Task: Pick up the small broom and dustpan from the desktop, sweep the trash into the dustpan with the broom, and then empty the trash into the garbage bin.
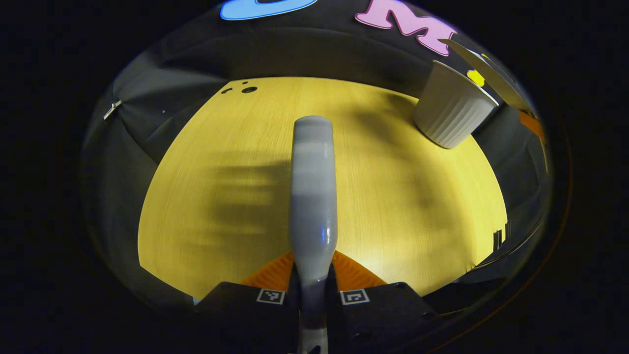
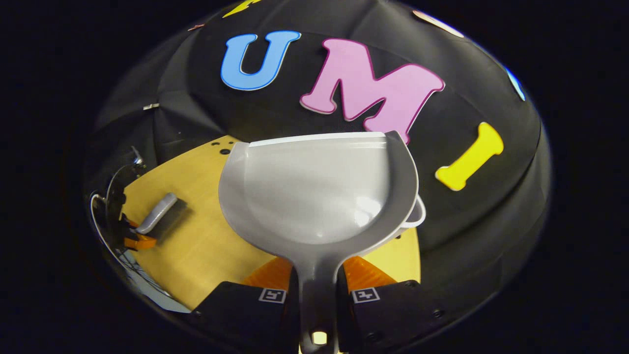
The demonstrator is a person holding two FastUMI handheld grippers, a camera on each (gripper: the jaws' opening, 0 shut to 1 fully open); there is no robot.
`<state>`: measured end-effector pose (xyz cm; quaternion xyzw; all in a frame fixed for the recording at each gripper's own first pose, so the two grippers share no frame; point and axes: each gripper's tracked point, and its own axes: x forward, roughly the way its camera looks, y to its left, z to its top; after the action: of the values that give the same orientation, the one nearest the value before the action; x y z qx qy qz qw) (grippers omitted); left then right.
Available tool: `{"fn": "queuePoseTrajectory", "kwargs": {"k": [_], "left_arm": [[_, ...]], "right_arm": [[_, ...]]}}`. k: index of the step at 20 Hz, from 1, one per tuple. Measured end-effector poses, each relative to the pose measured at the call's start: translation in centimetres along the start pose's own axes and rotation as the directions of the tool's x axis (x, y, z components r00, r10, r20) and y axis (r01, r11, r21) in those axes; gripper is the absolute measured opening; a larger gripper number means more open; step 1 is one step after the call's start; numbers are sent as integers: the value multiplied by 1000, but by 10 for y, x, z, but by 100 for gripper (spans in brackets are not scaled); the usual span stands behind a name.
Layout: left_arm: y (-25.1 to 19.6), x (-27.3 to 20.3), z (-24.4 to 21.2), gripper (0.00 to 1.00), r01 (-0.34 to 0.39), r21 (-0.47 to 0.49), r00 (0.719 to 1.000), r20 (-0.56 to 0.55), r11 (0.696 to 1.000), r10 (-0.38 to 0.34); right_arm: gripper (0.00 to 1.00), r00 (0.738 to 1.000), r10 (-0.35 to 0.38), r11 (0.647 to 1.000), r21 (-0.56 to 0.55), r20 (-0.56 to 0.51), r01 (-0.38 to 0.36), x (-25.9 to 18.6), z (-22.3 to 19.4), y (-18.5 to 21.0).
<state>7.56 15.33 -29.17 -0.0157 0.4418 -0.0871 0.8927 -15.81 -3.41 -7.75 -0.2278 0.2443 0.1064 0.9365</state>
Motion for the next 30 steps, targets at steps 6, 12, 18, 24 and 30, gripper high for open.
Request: {"fn": "queuePoseTrajectory", "kwargs": {"k": [6, 12, 18, 24, 30], "left_arm": [[17, 23, -6, 27, -26, 3, 998, -61, 1000, 26], [26, 41, -2, 27, -37, 52, 991, -127, 998, 43], [31, 56, 2, 27, -26, 128, 980, -193, 991, 50], [31, 55, 5, 28, -23, 204, 973, -219, 979, 68], [14, 37, 6, 46, -10, 195, 982, -186, 981, 47]], "right_arm": [[33, 975, 140, 990, 48, -174, -133, 15, -48, 10], [34, 907, 213, 969, 199, -363, -148, 22, -148, 27], [27, 855, 228, 940, 335, -465, -68, 33, -183, 37], [47, 826, 294, 896, 439, -481, -64, 38, -190, 68], [81, 818, 362, 848, 522, -448, -89, 31, -171, 82]]}}
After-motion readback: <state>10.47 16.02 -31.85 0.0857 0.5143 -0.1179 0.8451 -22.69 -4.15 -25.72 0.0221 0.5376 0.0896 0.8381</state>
